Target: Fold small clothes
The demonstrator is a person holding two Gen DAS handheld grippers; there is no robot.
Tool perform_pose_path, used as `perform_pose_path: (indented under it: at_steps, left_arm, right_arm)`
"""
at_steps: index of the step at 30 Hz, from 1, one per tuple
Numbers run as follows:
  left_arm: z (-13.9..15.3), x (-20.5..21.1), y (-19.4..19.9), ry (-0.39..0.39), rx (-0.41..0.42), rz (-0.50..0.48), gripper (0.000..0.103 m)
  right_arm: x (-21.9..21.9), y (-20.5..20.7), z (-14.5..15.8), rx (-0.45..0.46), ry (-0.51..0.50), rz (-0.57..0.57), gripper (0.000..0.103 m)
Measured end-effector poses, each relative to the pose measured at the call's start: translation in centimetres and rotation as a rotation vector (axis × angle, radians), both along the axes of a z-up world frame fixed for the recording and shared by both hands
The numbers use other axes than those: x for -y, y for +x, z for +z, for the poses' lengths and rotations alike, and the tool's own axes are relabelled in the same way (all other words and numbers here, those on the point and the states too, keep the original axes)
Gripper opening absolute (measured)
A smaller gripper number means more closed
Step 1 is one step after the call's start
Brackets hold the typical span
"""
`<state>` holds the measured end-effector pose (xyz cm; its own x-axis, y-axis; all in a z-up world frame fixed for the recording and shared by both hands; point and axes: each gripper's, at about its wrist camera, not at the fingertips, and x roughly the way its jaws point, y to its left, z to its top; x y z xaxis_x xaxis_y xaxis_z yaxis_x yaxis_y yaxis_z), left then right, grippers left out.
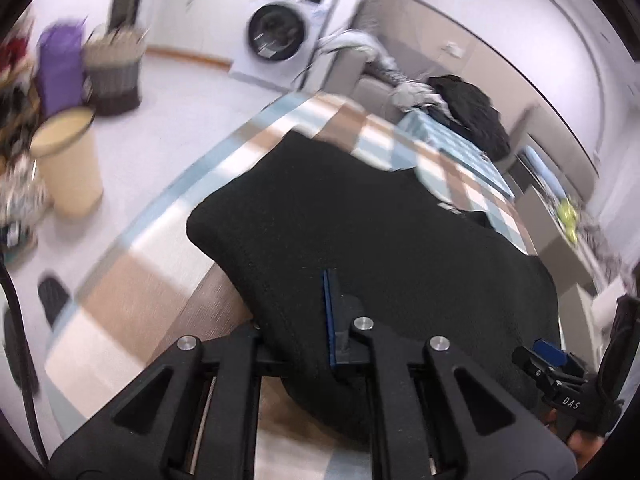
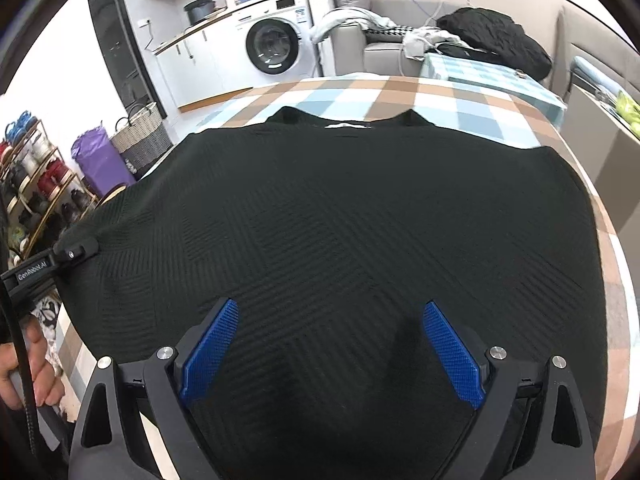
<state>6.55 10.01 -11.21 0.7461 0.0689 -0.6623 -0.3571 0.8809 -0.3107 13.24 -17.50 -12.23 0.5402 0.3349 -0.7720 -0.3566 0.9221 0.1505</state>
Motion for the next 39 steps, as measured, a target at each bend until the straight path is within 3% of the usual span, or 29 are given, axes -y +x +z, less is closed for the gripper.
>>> perform_pose_path:
  at_steps: [5, 8, 11, 14, 18, 22, 23, 26, 29, 32, 36, 38, 39]
  left_arm:
    - [5.0, 6.0, 3.7, 0.177, 0.108, -0.217, 0.006]
    - [6.9, 12.1, 5.8, 0.253, 0.165, -0.442, 0.006]
    - [6.1, 18.9, 6.8, 0.28, 0.14, -0.699, 0.006]
    - [3.2, 23.6, 7.3, 0.232, 0.034, -0.9, 0.007]
    - [1.0, 24.6, 7.2, 0.132, -0.069, -1.007, 0.021]
    - [2.5, 21.3, 6.1, 0.053, -0.017, -0.973, 0.06]
    - [3.1, 19.9, 6.0, 0.042, 0.004, -0.945, 0.066]
    - [3.7, 15.4, 5.6, 0.029, 0.029, -0.81, 0.071]
    - [2.2, 10.9, 6.8, 0.021, -0.038, -0.63, 0.071]
    - [-0.8, 7.6, 9.0, -0.009, -0.159, -0.504, 0.071]
    - [-3.0, 6.0, 11.2, -0.126, -0.207, -0.489, 0.065]
    - [-3.5, 6.1, 12.2, -0.155, -0.208, -0.498, 0.047]
    - [-3.8, 6.2, 12.8, -0.16, -0.213, -0.499, 0.044]
  right_arm:
    - [3.0, -0.7, 0.7, 0.012, 0.018, -0.09, 0.095]
    - [5.6, -1.2, 1.3, 0.024, 0.022, -0.17, 0.095]
    - [8.5, -1.8, 1.8, 0.034, 0.025, -0.259, 0.095]
    - [11.4, -2.4, 1.8, 0.028, 0.049, -0.353, 0.095]
    - [13.3, -2.8, 1.6, 0.016, 0.082, -0.407, 0.095]
    - [12.6, -2.4, 1.5, 0.019, 0.08, -0.389, 0.095]
    - [12.4, -2.2, 1.6, 0.024, 0.076, -0.384, 0.095]
    - [12.2, -1.9, 1.8, 0.039, 0.05, -0.399, 0.095]
    - [13.2, -1.8, 2.0, 0.056, 0.065, -0.46, 0.095]
    - [14.4, -2.2, 2.3, 0.078, 0.124, -0.533, 0.095]
    - [14.5, -2.5, 3.3, 0.111, 0.216, -0.528, 0.095]
    - [13.8, -2.2, 3.6, 0.109, 0.238, -0.493, 0.095]
    - [13.2, -2.0, 3.7, 0.107, 0.243, -0.469, 0.095]
